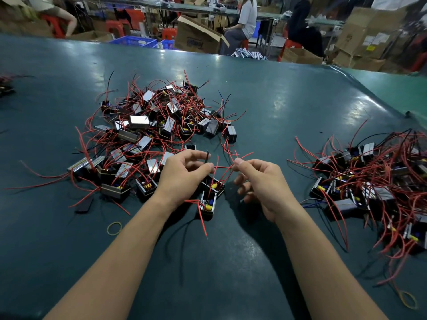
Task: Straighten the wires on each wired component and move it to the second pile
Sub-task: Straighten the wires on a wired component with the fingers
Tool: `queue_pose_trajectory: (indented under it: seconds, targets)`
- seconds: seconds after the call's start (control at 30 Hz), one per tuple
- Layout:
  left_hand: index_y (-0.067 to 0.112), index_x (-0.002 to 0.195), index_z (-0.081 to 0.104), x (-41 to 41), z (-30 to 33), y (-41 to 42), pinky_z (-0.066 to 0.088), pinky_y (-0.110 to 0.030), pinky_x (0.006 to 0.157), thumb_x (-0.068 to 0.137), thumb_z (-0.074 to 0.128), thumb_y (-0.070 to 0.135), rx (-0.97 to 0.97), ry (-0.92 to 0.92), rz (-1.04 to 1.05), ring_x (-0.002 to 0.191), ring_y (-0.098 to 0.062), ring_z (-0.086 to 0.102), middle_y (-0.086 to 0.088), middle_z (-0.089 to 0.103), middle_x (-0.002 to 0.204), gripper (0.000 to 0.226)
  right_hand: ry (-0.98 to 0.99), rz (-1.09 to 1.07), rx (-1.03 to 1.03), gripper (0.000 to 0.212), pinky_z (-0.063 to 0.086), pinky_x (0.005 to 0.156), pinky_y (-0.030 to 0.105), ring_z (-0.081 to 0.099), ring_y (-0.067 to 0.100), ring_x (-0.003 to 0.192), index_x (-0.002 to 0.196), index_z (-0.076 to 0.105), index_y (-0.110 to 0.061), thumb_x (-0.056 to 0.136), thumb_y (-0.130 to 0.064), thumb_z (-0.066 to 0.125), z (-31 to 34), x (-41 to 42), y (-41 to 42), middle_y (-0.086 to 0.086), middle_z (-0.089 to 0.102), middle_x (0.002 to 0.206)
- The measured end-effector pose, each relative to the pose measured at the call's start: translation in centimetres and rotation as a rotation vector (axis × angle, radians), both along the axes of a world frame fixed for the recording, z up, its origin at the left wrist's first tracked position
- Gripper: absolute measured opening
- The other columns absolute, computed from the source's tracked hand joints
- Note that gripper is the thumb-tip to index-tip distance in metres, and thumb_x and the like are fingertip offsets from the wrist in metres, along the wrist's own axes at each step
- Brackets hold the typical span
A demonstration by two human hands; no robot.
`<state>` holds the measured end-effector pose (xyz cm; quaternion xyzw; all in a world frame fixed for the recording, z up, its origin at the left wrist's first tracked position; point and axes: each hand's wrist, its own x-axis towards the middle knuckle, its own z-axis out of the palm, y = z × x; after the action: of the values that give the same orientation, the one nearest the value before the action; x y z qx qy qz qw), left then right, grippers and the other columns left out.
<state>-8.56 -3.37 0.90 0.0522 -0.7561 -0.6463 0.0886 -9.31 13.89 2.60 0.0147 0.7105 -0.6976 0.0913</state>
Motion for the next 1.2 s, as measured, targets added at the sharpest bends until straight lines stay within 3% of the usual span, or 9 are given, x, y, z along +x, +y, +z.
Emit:
queue_pose_trajectory:
  seconds: [0.13, 0.3, 0.43, 0.5, 0.63, 0.8, 0.97, 1.07, 1.2]
  targets:
    - [0.016, 0.095, 0.068, 0.0, 0.1, -0.1, 0.05, -0.028, 0.078, 0.086, 0.072, 0.012, 0.056, -0.015, -0.027, 0.08, -0.011, 0.07, -0.001, 0.076, 0.079, 0.011, 0.032, -0.032, -0.04, 0.02, 0.034, 0.036, 0.018, 0.048, 0.01, 0.039, 0.08, 0.063, -0.009, 0.092, -0.025, 0.067, 0.0, -0.2, -0.3, -0.003, 0.059, 0.053]
    - [0.02, 0.089, 0.07, 0.1, -0.1, 0.3, 0.055, -0.031, 0.082, 0.086, 0.072, 0.021, -0.084, 0.007, 0.029, 0.084, -0.015, 0.071, 0.0, 0.075, 0.081, 0.004, 0.108, -0.091, 0.125, 0.046, 0.031, 0.034, 0.017, 0.044, 0.013, 0.034, 0.06, 0.06, -0.013, 0.093, -0.045, 0.06, 0.1, 0.3, 0.4, -0.001, 0.05, 0.043]
    - [0.018, 0.105, 0.064, 0.3, 0.3, 0.3, 0.054, -0.028, 0.082, 0.088, 0.069, 0.016, -0.009, -0.006, -0.001, 0.084, -0.015, 0.071, 0.0, 0.076, 0.08, 0.018, 0.258, 0.231, 0.106, 0.037, 0.038, 0.034, 0.021, 0.052, 0.016, 0.041, 0.075, 0.067, -0.02, 0.077, -0.057, 0.067, 0.5, 1.1, 0.2, 0.002, 0.06, 0.056]
    - [0.018, 0.108, 0.063, 0.3, 0.5, 0.1, 0.052, -0.025, 0.078, 0.087, 0.069, 0.011, 0.056, -0.019, -0.032, 0.078, -0.009, 0.071, 0.003, 0.076, 0.078, 0.023, 0.299, 0.269, 0.191, 0.029, 0.042, 0.037, 0.025, 0.054, 0.015, 0.045, 0.081, 0.067, -0.017, 0.077, -0.044, 0.075, 0.2, 1.1, 0.0, 0.002, 0.063, 0.06]
    - [0.017, 0.106, 0.065, 0.1, 0.8, -0.4, 0.048, -0.016, 0.068, 0.086, 0.07, 0.008, 0.197, -0.018, -0.086, 0.074, -0.001, 0.068, 0.002, 0.076, 0.08, 0.022, 0.36, 0.095, 0.259, 0.012, 0.044, 0.04, 0.025, 0.058, 0.015, 0.047, 0.075, 0.068, -0.017, 0.086, -0.019, 0.074, -0.3, 0.4, 0.0, 0.003, 0.067, 0.061]
    - [0.016, 0.102, 0.069, 0.2, 0.9, -0.6, 0.055, -0.032, 0.084, 0.074, 0.078, 0.014, 0.302, -0.024, -0.137, 0.09, -0.019, 0.072, -0.01, 0.076, 0.091, 0.029, 0.336, 0.015, 0.19, 0.01, 0.041, 0.041, 0.018, 0.06, 0.013, 0.046, 0.076, 0.069, -0.013, 0.085, -0.015, 0.074, -0.5, 0.3, -0.1, 0.003, 0.068, 0.062]
    - [0.009, 0.1, 0.07, 0.3, 0.7, 0.0, 0.054, -0.02, 0.071, 0.07, 0.083, 0.013, 0.14, 0.081, -0.124, 0.081, -0.011, 0.07, -0.004, 0.074, 0.085, 0.034, 0.272, 0.018, 0.104, 0.017, 0.041, 0.038, 0.02, 0.058, 0.012, 0.045, 0.071, 0.069, -0.01, 0.079, -0.019, 0.08, -0.3, 0.5, -0.4, 0.003, 0.066, 0.057]
    - [0.016, 0.097, 0.071, 0.6, 0.7, 0.4, 0.055, -0.029, 0.074, 0.07, 0.085, 0.015, 0.0, 0.133, -0.109, 0.086, -0.015, 0.07, -0.001, 0.075, 0.087, 0.03, 0.292, -0.021, 0.131, 0.022, 0.04, 0.039, 0.021, 0.056, 0.012, 0.046, 0.069, 0.066, -0.009, 0.076, -0.022, 0.082, -0.4, 0.6, -0.8, 0.004, 0.064, 0.056]
    - [0.024, 0.099, 0.072, 0.9, 0.4, 0.4, 0.047, -0.022, 0.072, 0.078, 0.077, 0.01, -0.352, 0.289, -0.12, 0.085, -0.004, 0.066, 0.01, 0.072, 0.088, 0.026, 0.303, -0.057, 0.11, 0.017, 0.041, 0.044, 0.019, 0.055, 0.011, 0.048, 0.071, 0.067, -0.012, 0.079, -0.019, 0.08, -0.5, 0.5, -0.9, 0.0, 0.063, 0.057]
